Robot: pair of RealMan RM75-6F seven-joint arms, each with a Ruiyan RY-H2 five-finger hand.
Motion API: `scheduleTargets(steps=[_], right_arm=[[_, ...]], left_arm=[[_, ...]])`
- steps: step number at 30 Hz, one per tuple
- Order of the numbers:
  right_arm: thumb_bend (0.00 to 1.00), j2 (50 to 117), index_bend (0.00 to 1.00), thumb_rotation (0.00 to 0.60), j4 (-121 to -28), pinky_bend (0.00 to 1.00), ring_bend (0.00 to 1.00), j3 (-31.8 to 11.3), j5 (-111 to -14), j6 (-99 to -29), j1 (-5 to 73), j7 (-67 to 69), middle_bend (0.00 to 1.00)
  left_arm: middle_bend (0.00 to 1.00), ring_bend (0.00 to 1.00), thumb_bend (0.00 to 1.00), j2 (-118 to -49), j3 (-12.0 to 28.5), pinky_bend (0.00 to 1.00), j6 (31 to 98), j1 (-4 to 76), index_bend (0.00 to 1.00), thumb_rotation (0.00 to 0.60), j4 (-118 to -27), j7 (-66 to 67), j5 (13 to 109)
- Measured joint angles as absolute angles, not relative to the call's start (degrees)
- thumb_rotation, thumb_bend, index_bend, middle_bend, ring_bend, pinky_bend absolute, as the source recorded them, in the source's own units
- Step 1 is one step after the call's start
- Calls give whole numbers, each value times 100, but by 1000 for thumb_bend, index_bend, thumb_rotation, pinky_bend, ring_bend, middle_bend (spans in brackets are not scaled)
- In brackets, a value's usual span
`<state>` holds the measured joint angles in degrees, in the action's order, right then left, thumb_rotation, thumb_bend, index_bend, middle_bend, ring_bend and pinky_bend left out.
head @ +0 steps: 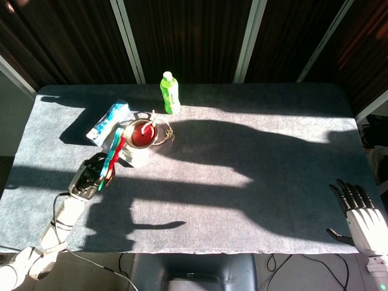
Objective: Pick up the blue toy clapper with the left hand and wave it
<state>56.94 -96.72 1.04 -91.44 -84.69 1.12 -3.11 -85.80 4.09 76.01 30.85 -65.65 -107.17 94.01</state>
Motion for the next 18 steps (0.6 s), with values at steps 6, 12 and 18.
scheduleTargets(steps=[6,12,18], right_arm=[[144,5679,0,600,-9677,0,0,105,-9146,-8479,112,-284,0],[145,5668,0,600,-9684,0,0,105,-9140,-8468,119,-260,0],[145,5645,0,600,-9710,0,0,120,-9139,-8460,116,-278,0]], left_arm=[[847,585,561,-8796,80,857,7144,3206,909,600,-6140,-7957,9697],[847,586,567,-8911,29,870,7016,3279,910,600,-5914,-5366,9737],[848,584,567,-8784,129,887,7181,3285,912,600,-6173,-4894,9627]])
